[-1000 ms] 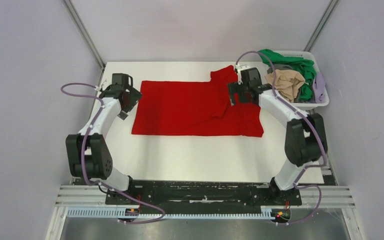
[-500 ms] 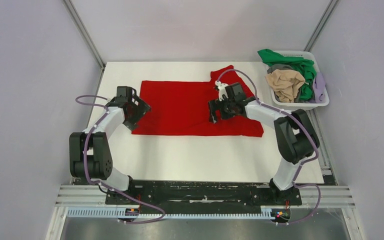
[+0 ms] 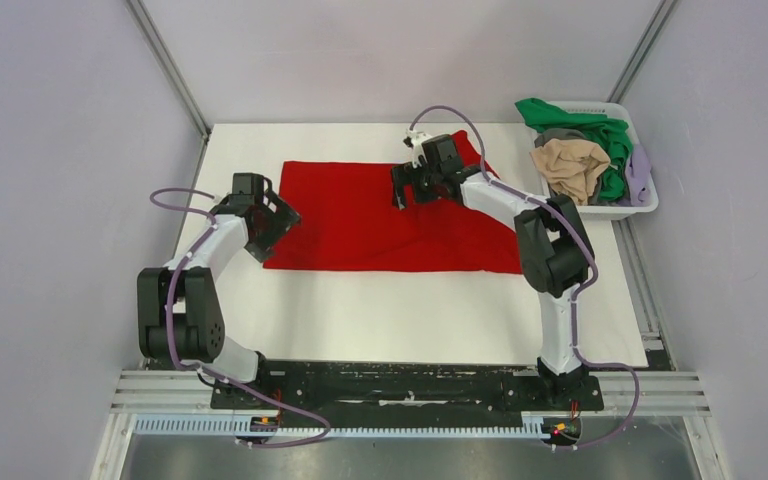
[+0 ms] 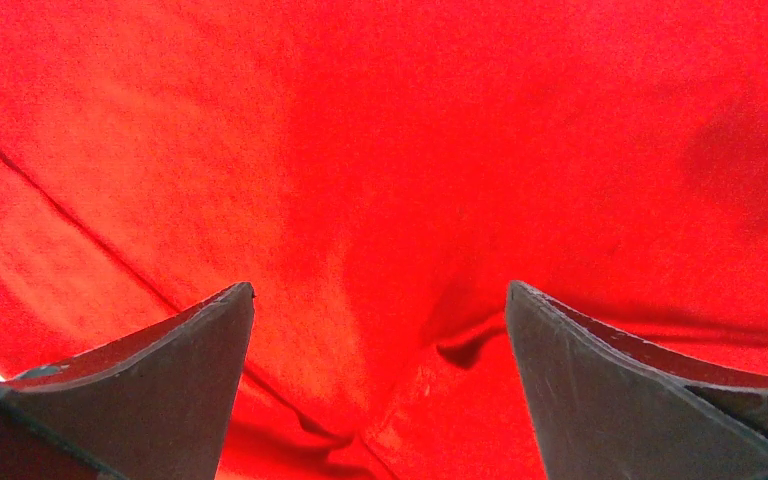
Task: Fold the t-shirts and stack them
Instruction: Fold the flattened tshirt in 1/3 of the way
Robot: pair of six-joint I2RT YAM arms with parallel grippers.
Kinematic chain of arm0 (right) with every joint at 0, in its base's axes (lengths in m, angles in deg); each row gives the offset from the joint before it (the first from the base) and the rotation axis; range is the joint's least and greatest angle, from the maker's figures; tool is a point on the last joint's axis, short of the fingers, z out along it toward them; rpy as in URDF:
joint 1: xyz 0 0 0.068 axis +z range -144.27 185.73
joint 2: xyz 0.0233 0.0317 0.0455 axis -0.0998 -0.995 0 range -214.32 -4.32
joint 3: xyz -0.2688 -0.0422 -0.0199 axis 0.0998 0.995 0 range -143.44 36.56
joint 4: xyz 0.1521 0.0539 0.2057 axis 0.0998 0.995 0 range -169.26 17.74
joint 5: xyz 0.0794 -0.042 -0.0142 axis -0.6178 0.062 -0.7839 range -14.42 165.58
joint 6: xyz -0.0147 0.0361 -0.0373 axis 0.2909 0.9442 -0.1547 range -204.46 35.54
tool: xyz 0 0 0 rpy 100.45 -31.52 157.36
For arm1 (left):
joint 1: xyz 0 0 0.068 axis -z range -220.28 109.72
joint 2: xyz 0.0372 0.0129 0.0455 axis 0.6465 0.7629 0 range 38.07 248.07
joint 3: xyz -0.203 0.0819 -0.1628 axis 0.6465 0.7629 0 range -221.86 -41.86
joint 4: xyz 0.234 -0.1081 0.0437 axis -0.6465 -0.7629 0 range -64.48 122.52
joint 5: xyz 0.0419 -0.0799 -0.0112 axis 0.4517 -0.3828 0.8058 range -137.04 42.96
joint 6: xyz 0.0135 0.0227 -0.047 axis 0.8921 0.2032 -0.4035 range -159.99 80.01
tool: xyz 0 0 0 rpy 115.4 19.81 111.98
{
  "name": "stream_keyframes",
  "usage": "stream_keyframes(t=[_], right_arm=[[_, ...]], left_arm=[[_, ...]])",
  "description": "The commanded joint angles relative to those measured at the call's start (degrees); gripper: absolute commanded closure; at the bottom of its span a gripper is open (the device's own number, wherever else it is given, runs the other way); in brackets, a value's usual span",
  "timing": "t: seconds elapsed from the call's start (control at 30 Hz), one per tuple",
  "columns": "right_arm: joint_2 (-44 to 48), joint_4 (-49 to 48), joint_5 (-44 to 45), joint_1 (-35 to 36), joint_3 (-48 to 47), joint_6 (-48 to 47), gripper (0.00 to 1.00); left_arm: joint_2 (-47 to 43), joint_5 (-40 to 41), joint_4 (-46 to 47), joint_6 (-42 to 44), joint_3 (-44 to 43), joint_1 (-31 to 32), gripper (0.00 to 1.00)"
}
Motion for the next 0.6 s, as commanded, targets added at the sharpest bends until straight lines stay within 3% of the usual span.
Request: stream_keyframes(t=[0.0, 0.13, 0.3, 0.4, 0.57], right_arm=[[0.85, -3.29, 2.37, -0.29, -4.91, 0.61, 0.02], [8.85, -3.30, 7.09, -0.60, 3.93, -0.85, 0.02], [19.79, -4.22, 9.43, -3.99, 23.61, 2.59, 0.02], [22.46, -5.16, 9.56, -6.10, 31.82, 2.51, 0.02], [22.60, -4.23, 11.14, -7.86, 37.21, 2.75, 0.02]], left_arm=[[-2.54, 0.12, -0.86, 3.38, -1.93, -0.25, 0.00], [-1.51, -3.77, 1.79, 4.62, -2.30, -0.05, 0.00], [4.38, -7.32, 6.92, 4.66, -4.23, 2.12, 0.00], [9.76, -8.11, 8.32, 4.28, -6.08, 2.27, 0.00], [15.14, -5.30, 9.53, 3.60, -5.62, 2.16, 0.00]])
